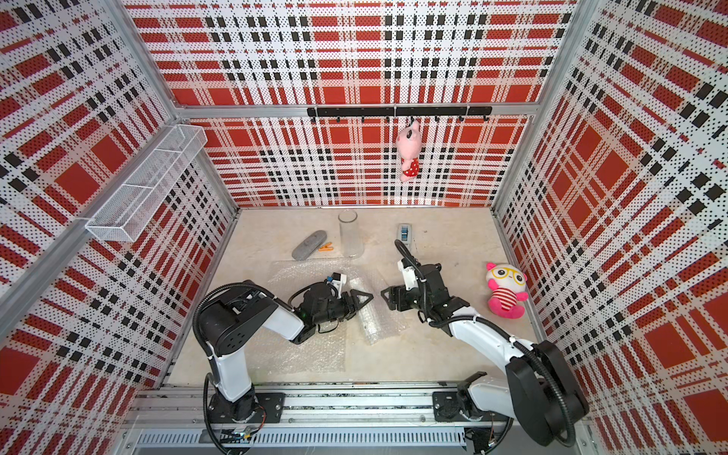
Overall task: Wrap vases in bubble wrap
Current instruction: Wrap the vase in bubble wrap.
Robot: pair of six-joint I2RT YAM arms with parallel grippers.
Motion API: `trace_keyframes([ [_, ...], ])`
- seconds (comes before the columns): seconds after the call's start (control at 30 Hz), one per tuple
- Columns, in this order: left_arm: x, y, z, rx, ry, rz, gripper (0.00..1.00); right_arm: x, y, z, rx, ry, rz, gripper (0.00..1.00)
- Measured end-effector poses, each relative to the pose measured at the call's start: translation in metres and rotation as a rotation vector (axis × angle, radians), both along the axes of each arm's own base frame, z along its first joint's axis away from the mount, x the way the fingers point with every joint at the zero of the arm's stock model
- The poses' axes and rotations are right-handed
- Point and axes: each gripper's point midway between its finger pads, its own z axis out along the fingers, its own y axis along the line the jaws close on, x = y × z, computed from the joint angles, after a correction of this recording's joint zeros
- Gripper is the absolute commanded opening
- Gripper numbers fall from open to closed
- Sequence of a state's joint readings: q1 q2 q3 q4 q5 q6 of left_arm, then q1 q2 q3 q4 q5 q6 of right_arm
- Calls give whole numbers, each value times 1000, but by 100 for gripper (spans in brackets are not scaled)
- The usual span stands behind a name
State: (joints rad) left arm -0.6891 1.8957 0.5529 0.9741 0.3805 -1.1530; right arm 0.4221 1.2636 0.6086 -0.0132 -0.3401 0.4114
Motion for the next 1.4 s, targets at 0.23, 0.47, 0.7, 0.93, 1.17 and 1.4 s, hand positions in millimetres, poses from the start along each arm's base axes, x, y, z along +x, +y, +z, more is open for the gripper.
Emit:
trace_keyframes([
  [0.23,-3,-4,3,20,-21,-26,20,29,9,-32,54,132,36,54],
  [0.47,-12,-9,6,29,-31,-67,19,27,20,-68,92,236,71,62],
  [0.7,-13,-13,17,13,-46,-85,18,21,22,-78,115,250,80,61],
  [0.93,-12,-15,29,-7,-68,-89,17,24,19,-79,102,220,64,71],
  [1.17,-16,-19,40,-25,-83,-107,16,22,13,-76,79,180,51,81],
  [1.4,-19,-22,54,-47,-108,-120,16,19,20,-77,146,193,63,63],
])
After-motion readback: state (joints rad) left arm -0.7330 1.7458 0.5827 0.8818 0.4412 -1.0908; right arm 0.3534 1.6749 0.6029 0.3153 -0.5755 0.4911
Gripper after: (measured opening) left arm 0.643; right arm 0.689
